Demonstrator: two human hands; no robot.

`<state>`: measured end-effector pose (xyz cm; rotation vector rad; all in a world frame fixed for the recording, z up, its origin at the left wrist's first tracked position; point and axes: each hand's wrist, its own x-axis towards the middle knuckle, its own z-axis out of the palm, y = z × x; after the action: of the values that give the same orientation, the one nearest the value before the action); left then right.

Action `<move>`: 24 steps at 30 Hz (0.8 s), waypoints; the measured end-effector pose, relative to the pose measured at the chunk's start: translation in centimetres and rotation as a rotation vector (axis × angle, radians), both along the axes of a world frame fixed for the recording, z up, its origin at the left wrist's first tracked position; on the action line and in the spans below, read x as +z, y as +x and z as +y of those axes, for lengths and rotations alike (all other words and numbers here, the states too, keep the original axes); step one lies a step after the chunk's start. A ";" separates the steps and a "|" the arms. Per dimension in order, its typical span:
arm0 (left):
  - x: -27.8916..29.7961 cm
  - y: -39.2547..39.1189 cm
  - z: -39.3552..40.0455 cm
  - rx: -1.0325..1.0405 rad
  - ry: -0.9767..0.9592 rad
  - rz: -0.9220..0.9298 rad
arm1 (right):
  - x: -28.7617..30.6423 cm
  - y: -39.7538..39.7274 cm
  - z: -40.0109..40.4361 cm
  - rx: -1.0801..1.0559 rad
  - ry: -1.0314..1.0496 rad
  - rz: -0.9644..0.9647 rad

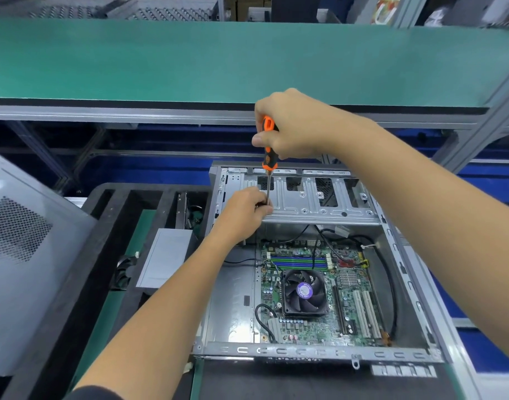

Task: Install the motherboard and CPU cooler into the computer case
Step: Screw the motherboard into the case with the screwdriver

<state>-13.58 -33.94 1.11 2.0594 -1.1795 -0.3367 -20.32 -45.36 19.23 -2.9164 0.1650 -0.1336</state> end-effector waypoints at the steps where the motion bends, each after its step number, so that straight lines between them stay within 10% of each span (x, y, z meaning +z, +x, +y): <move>1: 0.0 0.0 0.0 -0.002 0.001 0.001 | 0.0 0.1 0.1 -0.004 -0.013 -0.001; 24: -0.3 0.0 -0.2 0.003 0.000 -0.066 | 1.5 1.2 0.3 -0.042 -0.217 0.203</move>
<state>-13.57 -34.17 0.81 2.0864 -1.2156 -0.2693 -19.07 -45.03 20.73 -3.1401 0.2589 0.1482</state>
